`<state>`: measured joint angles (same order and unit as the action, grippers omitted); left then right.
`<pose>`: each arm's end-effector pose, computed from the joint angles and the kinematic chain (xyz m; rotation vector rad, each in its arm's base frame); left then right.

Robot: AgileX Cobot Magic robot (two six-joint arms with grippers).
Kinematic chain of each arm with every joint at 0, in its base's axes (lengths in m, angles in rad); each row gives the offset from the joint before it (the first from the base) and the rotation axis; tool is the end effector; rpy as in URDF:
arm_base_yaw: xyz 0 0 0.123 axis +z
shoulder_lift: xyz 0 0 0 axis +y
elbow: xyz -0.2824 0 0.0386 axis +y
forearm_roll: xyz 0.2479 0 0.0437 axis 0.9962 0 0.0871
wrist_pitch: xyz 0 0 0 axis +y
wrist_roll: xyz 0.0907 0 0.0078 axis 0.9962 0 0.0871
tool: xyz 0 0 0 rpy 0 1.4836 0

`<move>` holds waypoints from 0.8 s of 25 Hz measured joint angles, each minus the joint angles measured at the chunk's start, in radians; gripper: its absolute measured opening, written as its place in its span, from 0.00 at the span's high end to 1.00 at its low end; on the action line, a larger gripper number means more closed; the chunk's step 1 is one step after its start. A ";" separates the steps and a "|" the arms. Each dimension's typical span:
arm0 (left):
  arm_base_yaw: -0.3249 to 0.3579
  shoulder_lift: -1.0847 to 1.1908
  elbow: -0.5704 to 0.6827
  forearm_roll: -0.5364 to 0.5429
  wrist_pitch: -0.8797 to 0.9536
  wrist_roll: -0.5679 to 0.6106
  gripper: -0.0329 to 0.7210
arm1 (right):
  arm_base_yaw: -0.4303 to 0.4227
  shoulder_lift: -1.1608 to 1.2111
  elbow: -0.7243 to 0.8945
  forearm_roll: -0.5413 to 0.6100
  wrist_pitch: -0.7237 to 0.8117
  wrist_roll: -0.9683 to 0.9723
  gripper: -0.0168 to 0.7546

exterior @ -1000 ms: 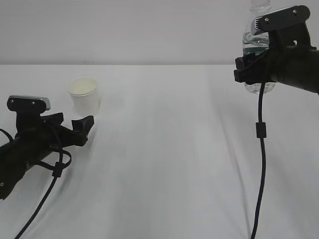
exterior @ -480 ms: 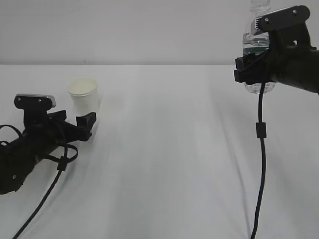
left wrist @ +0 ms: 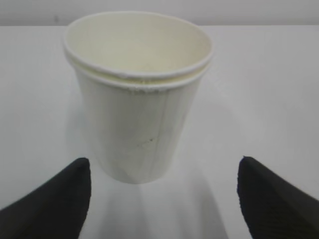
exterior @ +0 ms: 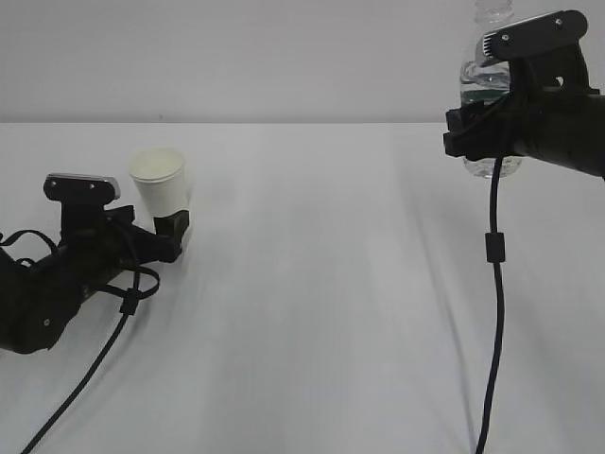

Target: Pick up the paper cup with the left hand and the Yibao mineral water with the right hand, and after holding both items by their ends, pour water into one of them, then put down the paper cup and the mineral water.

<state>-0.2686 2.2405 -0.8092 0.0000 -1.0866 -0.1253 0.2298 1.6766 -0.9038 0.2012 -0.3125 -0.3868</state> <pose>0.3580 -0.0985 0.0577 0.1315 1.8324 -0.2771 0.3524 0.0767 0.2242 -0.3712 1.9136 -0.0370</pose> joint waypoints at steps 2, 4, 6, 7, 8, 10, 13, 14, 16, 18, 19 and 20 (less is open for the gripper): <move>0.003 0.004 -0.010 0.000 0.007 0.000 0.07 | 0.000 0.000 0.000 0.000 0.000 0.000 0.34; 0.012 0.005 -0.021 0.000 0.009 0.000 0.07 | 0.000 0.000 0.000 0.000 0.000 0.000 0.34; 0.023 0.005 -0.027 0.000 0.013 0.002 0.07 | 0.000 0.000 0.000 0.000 0.000 0.000 0.34; 0.028 0.007 -0.030 0.000 0.013 0.002 0.07 | 0.000 0.000 0.000 0.000 0.000 0.000 0.34; 0.034 0.009 -0.034 0.000 0.015 0.002 0.07 | 0.000 0.000 0.000 0.000 0.000 0.000 0.34; 0.046 0.015 -0.036 -0.006 0.017 0.002 0.08 | 0.000 0.000 0.000 0.000 0.000 0.000 0.34; 0.050 0.015 -0.036 -0.006 0.020 0.002 0.08 | 0.000 0.000 0.000 0.000 0.000 0.000 0.34; 0.050 0.015 -0.036 -0.006 0.020 0.002 0.08 | 0.000 0.000 0.000 0.000 0.000 0.000 0.34; 0.050 0.015 -0.036 0.000 0.020 0.002 0.08 | 0.000 0.000 0.000 0.000 0.000 0.000 0.34; 0.050 0.015 -0.036 0.010 0.020 0.003 0.09 | 0.000 0.000 0.000 0.000 0.000 0.000 0.34; 0.050 0.015 -0.036 0.019 0.020 0.003 0.09 | 0.000 0.000 0.000 0.000 0.000 0.000 0.34; 0.050 0.015 -0.036 0.025 0.020 0.003 0.09 | 0.000 0.000 0.000 0.000 0.000 0.000 0.34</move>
<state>-0.2185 2.2557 -0.8448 0.0252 -1.0666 -0.1226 0.2298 1.6766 -0.9038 0.2012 -0.3125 -0.3868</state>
